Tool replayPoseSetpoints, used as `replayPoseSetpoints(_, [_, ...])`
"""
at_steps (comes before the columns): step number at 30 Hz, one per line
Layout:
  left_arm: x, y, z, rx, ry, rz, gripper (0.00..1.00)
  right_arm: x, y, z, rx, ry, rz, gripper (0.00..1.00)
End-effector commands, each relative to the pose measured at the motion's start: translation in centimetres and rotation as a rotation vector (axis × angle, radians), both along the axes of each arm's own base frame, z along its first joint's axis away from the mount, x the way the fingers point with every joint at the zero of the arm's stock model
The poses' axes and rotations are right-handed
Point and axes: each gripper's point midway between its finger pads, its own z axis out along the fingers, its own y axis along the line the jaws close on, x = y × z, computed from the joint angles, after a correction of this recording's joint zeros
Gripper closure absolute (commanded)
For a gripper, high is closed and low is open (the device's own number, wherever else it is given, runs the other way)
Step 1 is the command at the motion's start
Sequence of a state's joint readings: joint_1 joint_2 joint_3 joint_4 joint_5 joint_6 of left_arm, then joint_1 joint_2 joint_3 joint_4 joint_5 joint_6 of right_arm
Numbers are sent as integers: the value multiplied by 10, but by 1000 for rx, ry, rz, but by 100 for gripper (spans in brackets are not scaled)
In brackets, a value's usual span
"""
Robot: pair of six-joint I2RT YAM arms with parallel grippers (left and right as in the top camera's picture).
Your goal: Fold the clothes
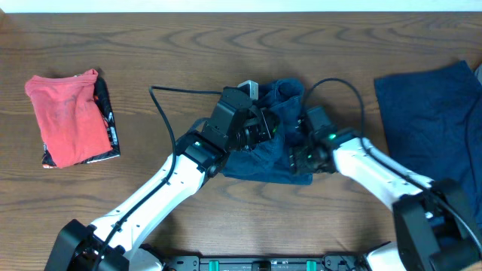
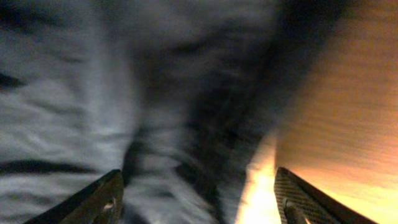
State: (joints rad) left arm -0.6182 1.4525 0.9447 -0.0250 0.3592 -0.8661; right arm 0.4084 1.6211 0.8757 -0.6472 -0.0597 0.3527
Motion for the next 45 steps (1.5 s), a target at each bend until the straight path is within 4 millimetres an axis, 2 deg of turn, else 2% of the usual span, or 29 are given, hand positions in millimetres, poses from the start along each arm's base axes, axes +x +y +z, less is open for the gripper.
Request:
replayPoseSetpoints(1, [5, -5, 12, -16, -25, 5, 83, 41, -22, 59, -12, -171, -84, 24])
replayPoseSetpoints(3, [3, -8, 12, -19, -24, -7, 69, 49, -32, 80, 0, -207, -120, 25])
replayPoseSetpoints(5, [1, -9, 12, -12, -34, -23, 63, 56, -40, 99, 13, -250, -146, 25])
replayPoseSetpoints(7, [2, -7, 12, 28, -94, -64, 60, 60, -40, 115, 38, -293, -133, 24])
replayPoseSetpoints(11, [24, 18, 15, 108, -198, -48, 60, 67, -22, 144, 130, -379, -38, 25])
replayPoseSetpoints(15, [56, 61, 8, 177, -208, 101, 58, 63, 17, 158, 287, -412, 145, 27])
replayPoseSetpoints(18, [80, 93, -5, 254, -209, 228, 58, 46, 40, 146, 340, -329, 217, 27])
replayPoseSetpoints(20, [88, 99, -13, 284, -222, 227, 58, 33, 48, 130, 329, -252, 241, 28])
replayPoseSetpoints(24, [102, 96, -43, 306, -203, 219, 57, 0, 67, 94, 300, -75, 278, 28])
replayPoseSetpoints(27, [106, 88, -70, 299, -167, 185, 57, -17, 79, 73, 280, 3, 305, 27])
replayPoseSetpoints(29, [105, 83, -88, 295, -136, 159, 58, -22, 80, 61, 245, 38, 285, 26])
replayPoseSetpoints(35, [91, 80, -139, 325, -6, 103, 58, -38, 64, 20, 120, 142, 208, 25])
replayPoseSetpoints(38, [80, 85, -154, 357, 59, 93, 57, -43, 49, 2, 51, 171, 148, 25])
replayPoseSetpoints(42, [50, 98, -175, 426, 202, 68, 58, -37, 26, -15, -44, 149, 74, 24])
replayPoseSetpoints(45, [15, 109, -190, 488, 348, 35, 59, -17, 1, -19, -138, 66, 16, 23])
